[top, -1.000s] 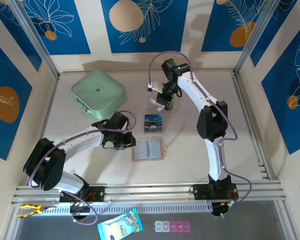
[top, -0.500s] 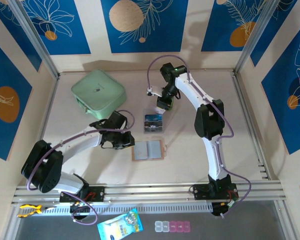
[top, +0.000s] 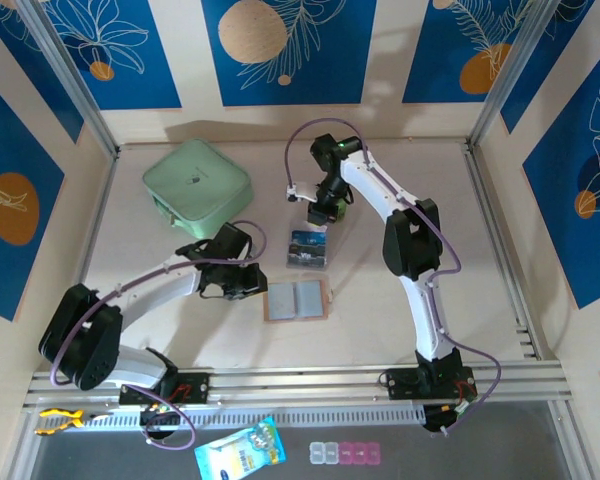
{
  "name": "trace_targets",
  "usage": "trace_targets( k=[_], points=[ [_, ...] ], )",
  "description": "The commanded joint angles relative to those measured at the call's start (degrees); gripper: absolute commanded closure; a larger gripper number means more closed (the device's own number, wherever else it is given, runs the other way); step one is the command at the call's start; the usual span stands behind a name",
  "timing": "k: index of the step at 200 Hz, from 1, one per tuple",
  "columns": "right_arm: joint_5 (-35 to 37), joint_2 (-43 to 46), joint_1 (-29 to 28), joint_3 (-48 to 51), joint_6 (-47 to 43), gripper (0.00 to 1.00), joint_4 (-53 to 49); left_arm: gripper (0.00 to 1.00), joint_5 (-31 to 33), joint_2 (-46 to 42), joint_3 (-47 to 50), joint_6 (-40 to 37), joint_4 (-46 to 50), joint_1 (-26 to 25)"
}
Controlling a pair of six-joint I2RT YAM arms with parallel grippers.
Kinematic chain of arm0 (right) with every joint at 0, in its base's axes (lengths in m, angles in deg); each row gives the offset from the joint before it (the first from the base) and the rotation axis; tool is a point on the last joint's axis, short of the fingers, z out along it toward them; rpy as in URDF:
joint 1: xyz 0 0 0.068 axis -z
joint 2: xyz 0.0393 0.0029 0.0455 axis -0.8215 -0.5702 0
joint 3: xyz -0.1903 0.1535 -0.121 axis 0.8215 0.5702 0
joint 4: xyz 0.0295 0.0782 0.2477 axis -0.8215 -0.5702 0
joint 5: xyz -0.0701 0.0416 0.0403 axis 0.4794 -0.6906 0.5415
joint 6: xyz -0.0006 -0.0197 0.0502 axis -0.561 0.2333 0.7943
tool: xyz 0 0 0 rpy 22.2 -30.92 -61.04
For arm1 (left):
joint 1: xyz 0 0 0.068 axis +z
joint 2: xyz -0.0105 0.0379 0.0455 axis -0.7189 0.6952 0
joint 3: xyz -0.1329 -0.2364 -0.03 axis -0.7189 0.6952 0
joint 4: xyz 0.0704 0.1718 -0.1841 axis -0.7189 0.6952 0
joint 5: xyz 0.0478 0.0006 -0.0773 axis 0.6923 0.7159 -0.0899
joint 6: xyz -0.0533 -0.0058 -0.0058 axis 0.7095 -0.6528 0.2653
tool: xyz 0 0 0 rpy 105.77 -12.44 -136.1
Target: Take the credit cards out of the card holder
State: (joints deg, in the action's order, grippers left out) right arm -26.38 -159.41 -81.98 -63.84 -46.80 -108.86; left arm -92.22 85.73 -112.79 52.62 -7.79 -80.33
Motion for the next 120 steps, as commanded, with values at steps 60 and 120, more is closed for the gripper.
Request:
trace_targets(
  k=[60, 120],
  points=[
    [2.7, -0.9, -0.7, 1.5, 0.6, 0.86, -1.2, 0.83, 0.4, -1.0, 0.9, 0.3, 1.3, 0.7],
    [4.5, 5.1, 0.5, 2.5, 4.7, 0.8, 2.7, 0.83, -0.1, -0.6, 1.0, 0.3, 0.4, 0.8]
  ],
)
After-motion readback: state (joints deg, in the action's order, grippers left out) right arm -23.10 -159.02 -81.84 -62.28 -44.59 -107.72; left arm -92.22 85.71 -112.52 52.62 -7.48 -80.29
